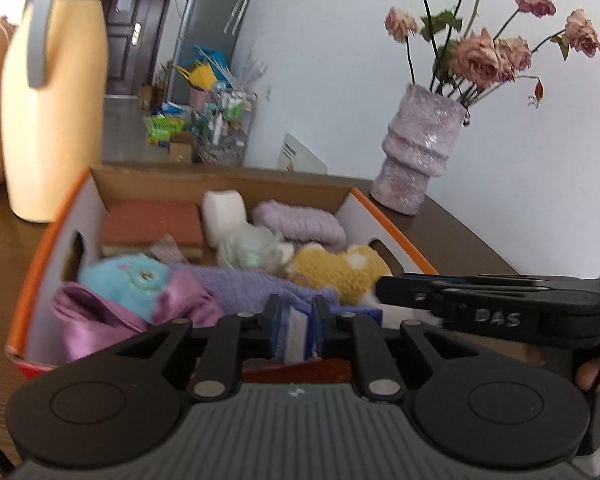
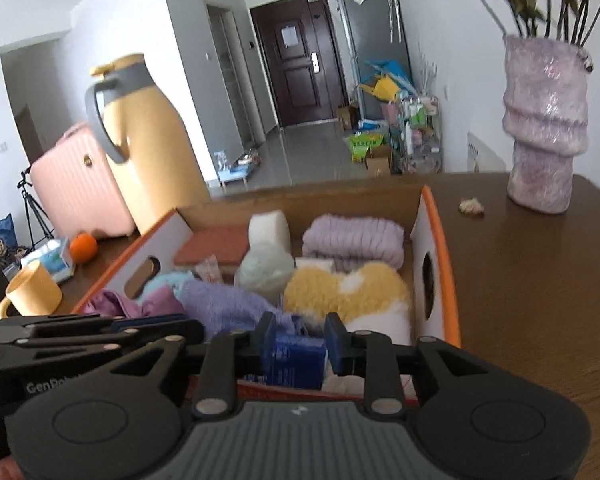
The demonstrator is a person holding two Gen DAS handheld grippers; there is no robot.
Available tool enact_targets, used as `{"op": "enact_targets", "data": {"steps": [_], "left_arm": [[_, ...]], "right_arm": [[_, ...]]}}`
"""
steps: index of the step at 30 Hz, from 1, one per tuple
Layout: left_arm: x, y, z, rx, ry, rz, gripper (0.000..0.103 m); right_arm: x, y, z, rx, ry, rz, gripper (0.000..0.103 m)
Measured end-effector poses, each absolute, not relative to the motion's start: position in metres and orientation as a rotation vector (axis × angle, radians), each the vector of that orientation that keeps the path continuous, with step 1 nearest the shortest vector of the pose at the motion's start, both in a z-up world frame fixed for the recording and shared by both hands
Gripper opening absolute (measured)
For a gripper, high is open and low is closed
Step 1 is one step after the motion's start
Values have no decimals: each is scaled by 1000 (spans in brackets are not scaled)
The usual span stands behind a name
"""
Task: Organize soft objects
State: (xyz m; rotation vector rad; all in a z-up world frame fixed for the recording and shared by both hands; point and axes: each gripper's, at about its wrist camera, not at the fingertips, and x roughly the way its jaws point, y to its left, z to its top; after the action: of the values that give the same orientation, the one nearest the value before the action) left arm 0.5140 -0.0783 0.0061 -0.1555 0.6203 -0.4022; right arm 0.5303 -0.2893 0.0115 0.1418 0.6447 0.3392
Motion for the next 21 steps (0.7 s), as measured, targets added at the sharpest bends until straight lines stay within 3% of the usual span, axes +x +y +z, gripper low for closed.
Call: {"op": "enact_targets", "data": {"steps": [6, 8, 10, 12, 14, 16, 17, 21], "left_arm": [[485, -61, 45, -103, 521, -323, 35], [467, -54, 59, -68, 469, -278, 47], [446, -47, 70, -25, 410, -216, 60], [422, -38, 77, -6, 351, -140, 86], [398, -30, 78, -4, 287, -91, 101], [376, -23, 77, -7, 208, -50, 103], [365, -21, 75, -7, 169, -35, 103], [337, -17, 69, 10, 144, -5, 103]], "right_arm": [[506, -296, 49, 117, 586, 309, 27], [491, -296, 63, 99, 553, 296, 33], [473, -297, 74, 72, 509, 276, 59], [453, -297, 83, 36, 458, 247, 73], [429, -294, 86, -19, 389, 213, 80], [405, -292, 83, -60, 300, 191, 98], [393, -290, 79, -84, 245, 184, 101], [362, -289, 64, -95, 170, 157, 103]]}}
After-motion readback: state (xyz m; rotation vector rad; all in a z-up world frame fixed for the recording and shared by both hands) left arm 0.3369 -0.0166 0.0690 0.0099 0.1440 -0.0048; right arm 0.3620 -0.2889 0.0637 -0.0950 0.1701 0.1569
